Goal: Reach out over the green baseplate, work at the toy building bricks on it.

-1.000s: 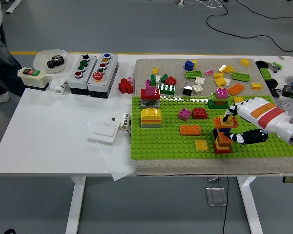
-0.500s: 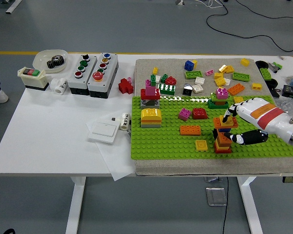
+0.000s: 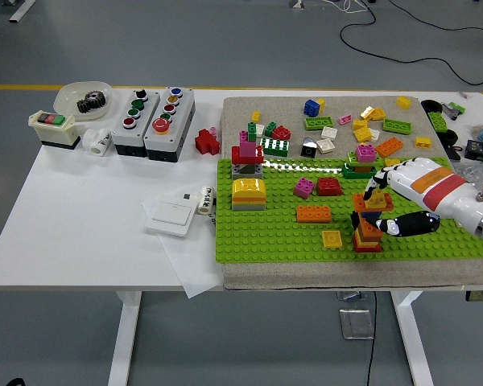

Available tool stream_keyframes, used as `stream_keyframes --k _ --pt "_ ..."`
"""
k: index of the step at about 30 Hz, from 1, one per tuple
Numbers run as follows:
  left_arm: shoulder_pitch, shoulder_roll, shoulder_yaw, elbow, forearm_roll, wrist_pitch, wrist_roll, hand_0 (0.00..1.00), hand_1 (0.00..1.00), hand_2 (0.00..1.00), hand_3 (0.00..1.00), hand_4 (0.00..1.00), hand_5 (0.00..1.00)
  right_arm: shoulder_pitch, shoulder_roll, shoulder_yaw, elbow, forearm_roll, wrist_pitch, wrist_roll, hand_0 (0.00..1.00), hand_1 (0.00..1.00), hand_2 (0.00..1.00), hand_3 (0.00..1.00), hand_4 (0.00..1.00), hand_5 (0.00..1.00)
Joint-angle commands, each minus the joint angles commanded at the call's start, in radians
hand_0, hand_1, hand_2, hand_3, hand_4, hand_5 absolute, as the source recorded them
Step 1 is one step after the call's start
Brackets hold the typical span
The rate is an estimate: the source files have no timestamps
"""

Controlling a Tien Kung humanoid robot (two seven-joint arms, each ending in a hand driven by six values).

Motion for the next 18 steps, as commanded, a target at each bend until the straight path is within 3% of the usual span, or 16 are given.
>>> stream_keyframes --k 18 --pt "0.0 0.001 -0.002 -0.001 0.005 -0.005 -0.001 0.551 0.631 0.689 0.613 0.653 0.729 0.001 0.001 -0.019 -0.008 -0.005 0.014 -0.004 0.586 0.598 0.654 0.556 0.72 0.456"
